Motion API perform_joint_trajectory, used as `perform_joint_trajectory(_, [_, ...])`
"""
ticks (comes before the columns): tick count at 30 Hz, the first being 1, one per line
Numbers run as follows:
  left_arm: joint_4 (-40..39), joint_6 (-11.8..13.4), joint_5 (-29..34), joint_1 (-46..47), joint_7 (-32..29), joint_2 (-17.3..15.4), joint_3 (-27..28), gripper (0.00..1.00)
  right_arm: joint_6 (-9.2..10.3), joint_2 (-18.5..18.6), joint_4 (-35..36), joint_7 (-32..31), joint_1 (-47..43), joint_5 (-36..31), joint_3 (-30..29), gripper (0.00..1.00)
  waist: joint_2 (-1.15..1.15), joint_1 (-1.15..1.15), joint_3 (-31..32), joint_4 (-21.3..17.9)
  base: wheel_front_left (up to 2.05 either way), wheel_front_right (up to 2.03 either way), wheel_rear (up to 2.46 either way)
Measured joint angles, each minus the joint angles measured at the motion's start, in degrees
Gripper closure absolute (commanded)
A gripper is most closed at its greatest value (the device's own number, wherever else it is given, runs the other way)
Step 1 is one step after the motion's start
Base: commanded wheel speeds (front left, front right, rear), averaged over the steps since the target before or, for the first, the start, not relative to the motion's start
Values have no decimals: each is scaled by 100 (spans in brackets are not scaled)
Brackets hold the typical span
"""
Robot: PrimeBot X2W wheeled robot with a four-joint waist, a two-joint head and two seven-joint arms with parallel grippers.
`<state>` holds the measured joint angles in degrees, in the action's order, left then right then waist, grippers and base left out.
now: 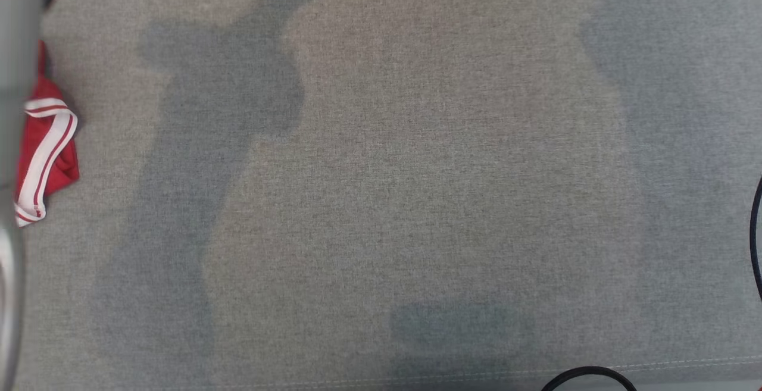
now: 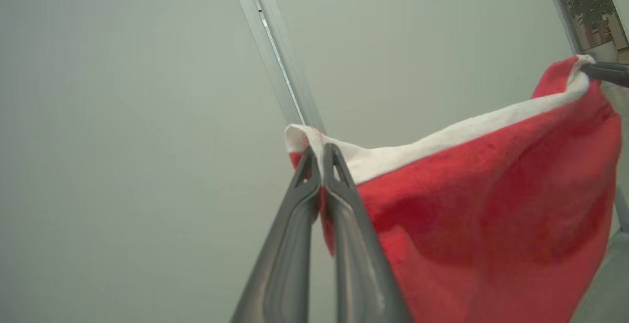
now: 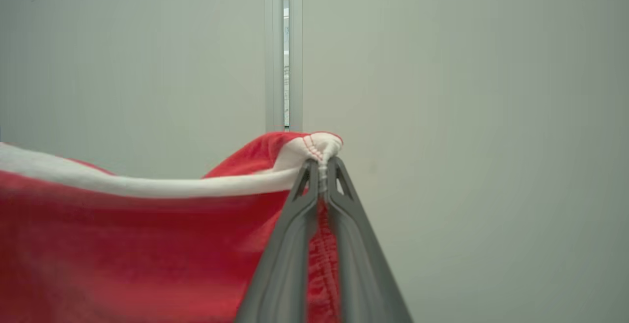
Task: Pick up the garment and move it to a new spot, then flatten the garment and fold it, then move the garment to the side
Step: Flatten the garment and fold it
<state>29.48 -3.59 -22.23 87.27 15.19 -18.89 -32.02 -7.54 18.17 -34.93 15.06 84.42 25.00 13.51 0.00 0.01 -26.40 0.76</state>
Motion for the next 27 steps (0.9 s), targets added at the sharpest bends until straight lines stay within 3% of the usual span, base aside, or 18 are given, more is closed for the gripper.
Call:
perform_joint_trajectory(4, [-102, -144, 125, -995, -5, 271, 274, 100, 1, 112, 81, -1, -734, 55, 389, 100, 0, 1, -180, 121, 0, 0, 0])
perform_joint_trajectory(7, [-286, -238, 174, -1833, -4, 457, 579, 100, 0, 181, 302, -1, -1410, 456, 656, 100, 0, 0, -238, 183, 0, 0, 0])
perform_joint_trajectory(11, [-477, -350, 226, -3595, -5, 826, 1026, 100, 3, 494, 723, 0, -3036, 1107, 1198, 100, 0, 0, -118, 209, 0, 0, 0])
perform_joint_trajectory(15, [-358, -374, 225, -5053, -5, 926, 1102, 100, 1, 697, 889, -1, -4325, 1523, 1478, 100, 0, -1, 140, 208, 0, 0, 0])
perform_joint_trajectory(27, [-447, -381, -327, -7598, -5, 1249, 1299, 100, 0, 644, 1244, 0, -6857, 1670, 1512, 100, 0, -2, 1302, 141, 0, 0, 0])
